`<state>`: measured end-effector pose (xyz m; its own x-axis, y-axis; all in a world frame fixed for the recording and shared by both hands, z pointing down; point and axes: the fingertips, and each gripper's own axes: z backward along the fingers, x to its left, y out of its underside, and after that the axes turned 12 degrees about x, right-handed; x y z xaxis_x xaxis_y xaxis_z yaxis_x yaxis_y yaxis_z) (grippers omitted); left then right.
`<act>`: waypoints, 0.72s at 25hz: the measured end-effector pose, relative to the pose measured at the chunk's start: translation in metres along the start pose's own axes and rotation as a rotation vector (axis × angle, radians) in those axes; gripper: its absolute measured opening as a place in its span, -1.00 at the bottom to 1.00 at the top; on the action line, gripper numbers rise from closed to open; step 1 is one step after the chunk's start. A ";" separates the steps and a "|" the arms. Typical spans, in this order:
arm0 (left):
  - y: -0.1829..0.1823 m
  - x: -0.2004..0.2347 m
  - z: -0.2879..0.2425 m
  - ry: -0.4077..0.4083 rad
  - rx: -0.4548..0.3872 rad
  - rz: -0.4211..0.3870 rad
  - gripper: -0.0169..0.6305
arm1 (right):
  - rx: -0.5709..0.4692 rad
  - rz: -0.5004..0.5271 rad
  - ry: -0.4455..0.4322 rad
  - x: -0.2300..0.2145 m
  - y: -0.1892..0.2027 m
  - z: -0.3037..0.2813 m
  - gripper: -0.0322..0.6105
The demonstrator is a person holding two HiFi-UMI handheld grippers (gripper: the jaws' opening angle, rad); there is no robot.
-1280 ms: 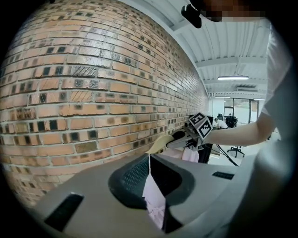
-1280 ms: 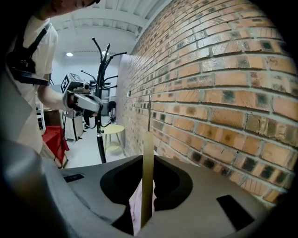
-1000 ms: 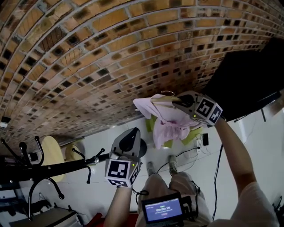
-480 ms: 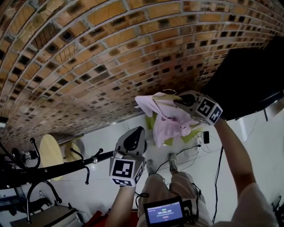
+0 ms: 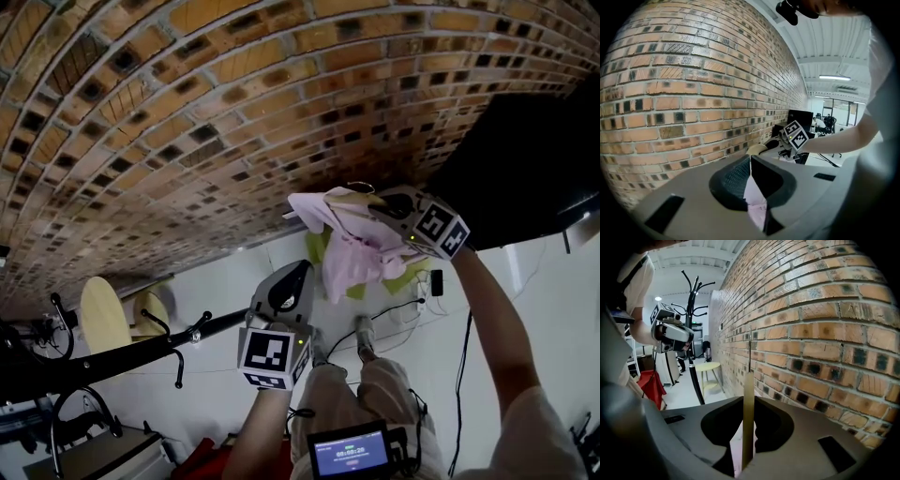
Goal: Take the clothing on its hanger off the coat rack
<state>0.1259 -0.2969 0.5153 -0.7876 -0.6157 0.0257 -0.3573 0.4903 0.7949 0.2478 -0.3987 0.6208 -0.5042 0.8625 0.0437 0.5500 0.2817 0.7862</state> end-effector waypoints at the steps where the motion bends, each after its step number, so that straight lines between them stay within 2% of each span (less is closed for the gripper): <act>1: 0.001 -0.001 -0.003 0.002 0.001 0.001 -0.88 | 0.003 -0.007 -0.002 -0.001 0.005 -0.004 -0.77; 18: 0.036 0.000 -0.053 0.029 0.047 0.006 -0.88 | 0.018 -0.113 -0.012 -0.021 0.076 -0.067 -0.77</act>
<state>0.1390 -0.3116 0.5761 -0.7750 -0.6302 0.0482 -0.3766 0.5217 0.7655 0.2562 -0.4234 0.7210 -0.5559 0.8296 -0.0523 0.5017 0.3851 0.7746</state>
